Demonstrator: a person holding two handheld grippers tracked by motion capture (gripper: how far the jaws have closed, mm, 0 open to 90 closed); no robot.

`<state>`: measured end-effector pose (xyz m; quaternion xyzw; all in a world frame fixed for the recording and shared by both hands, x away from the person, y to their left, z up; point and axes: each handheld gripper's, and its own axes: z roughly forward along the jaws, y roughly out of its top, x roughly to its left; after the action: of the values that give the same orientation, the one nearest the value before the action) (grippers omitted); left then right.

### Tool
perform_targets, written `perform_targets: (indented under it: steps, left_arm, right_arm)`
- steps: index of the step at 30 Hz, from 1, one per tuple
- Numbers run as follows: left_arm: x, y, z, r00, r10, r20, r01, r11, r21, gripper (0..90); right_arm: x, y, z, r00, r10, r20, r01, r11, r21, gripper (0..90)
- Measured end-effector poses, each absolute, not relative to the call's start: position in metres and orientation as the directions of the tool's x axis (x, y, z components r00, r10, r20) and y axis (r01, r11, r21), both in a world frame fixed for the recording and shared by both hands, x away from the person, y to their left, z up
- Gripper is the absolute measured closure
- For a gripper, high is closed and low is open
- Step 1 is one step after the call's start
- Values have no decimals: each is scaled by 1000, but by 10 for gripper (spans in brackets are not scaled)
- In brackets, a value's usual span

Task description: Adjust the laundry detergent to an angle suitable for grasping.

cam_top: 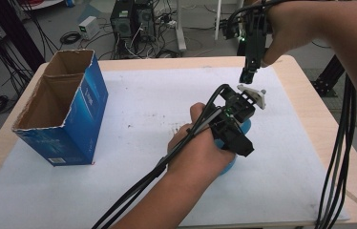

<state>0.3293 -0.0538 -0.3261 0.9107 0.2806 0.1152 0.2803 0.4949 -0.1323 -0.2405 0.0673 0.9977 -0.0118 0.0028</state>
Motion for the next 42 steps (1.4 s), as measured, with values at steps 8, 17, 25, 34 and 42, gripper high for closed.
perform_targets:
  steps: [8,17,25,34,42]
  left_arm:
    - [330,-54,-327,815,578,43,454,-684,571,378]
    - [333,-50,-326,828,561,-7,468,-683,560,419]
    - [333,-43,-320,836,549,-3,454,-688,565,427]
    - [327,-32,-310,861,509,-4,416,-700,580,428]
    - [320,-12,-296,906,424,-12,355,-743,567,427]
  right_arm:
    - [495,-131,-241,-992,129,-6,129,991,-24,15]
    - [495,-131,-241,-992,125,-8,125,992,-23,15]
    - [495,-132,-241,-991,134,-6,134,991,-28,15]
    - [495,-128,-241,-992,126,-5,126,992,-20,15]
    - [493,-125,-242,-993,118,-4,118,993,-18,15]
